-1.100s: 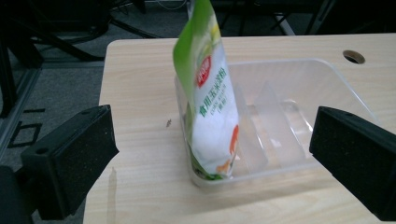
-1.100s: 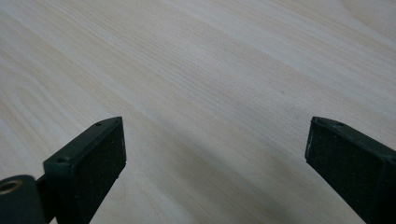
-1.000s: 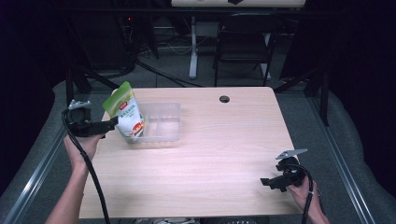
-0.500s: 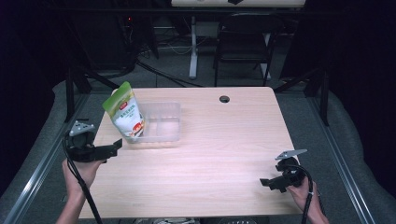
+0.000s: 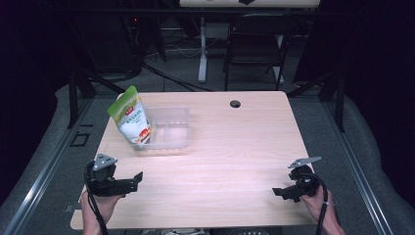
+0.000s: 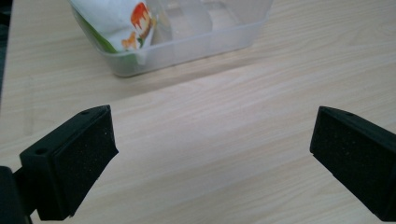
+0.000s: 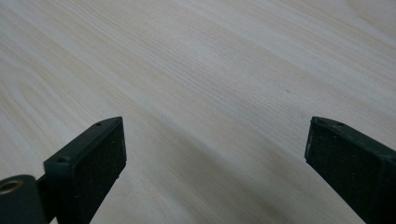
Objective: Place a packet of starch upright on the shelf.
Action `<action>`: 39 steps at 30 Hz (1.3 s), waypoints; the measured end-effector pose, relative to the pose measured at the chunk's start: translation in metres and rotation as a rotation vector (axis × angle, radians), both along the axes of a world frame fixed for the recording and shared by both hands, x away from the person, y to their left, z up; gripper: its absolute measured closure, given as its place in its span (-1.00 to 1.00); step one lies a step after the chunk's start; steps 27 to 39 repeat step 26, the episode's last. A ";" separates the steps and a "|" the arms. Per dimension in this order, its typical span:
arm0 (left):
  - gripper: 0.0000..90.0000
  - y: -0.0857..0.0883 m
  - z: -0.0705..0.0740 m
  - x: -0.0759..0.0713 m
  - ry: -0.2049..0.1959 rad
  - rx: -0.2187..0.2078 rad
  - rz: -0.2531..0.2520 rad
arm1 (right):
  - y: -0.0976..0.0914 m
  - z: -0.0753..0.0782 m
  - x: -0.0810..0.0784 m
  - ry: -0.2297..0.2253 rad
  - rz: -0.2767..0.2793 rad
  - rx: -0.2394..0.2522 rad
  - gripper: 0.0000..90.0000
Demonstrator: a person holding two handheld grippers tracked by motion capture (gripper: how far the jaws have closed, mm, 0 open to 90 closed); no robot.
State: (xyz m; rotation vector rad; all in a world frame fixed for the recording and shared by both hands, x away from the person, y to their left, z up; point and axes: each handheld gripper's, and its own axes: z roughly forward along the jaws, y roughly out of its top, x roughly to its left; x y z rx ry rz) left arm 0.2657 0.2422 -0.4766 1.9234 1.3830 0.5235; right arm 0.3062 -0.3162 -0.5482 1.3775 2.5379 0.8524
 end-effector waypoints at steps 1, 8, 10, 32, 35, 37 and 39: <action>-1.00 -0.001 -0.006 -0.001 0.006 -0.012 0.001 | 0.000 0.000 0.000 -0.003 -0.001 0.002 -0.89; -1.00 -0.003 -0.020 -0.002 0.040 -0.023 -0.007 | 0.002 0.001 -0.001 -0.007 0.007 -0.003 -0.89; -1.00 -0.003 -0.023 -0.003 0.040 -0.029 -0.001 | 0.002 0.001 -0.001 -0.008 0.003 -0.002 -0.89; -1.00 -0.002 -0.041 -0.002 0.083 -0.011 -0.013 | 0.000 -0.001 0.000 -0.008 -0.003 0.009 -0.89; -1.00 -0.002 -0.041 -0.002 0.083 -0.011 -0.013 | 0.000 -0.001 0.000 -0.008 -0.003 0.009 -0.89; -1.00 -0.002 -0.041 -0.002 0.083 -0.011 -0.013 | 0.000 -0.001 0.000 -0.008 -0.003 0.009 -0.89; -1.00 -0.002 -0.041 -0.002 0.083 -0.011 -0.013 | 0.000 -0.001 0.000 -0.008 -0.003 0.009 -0.89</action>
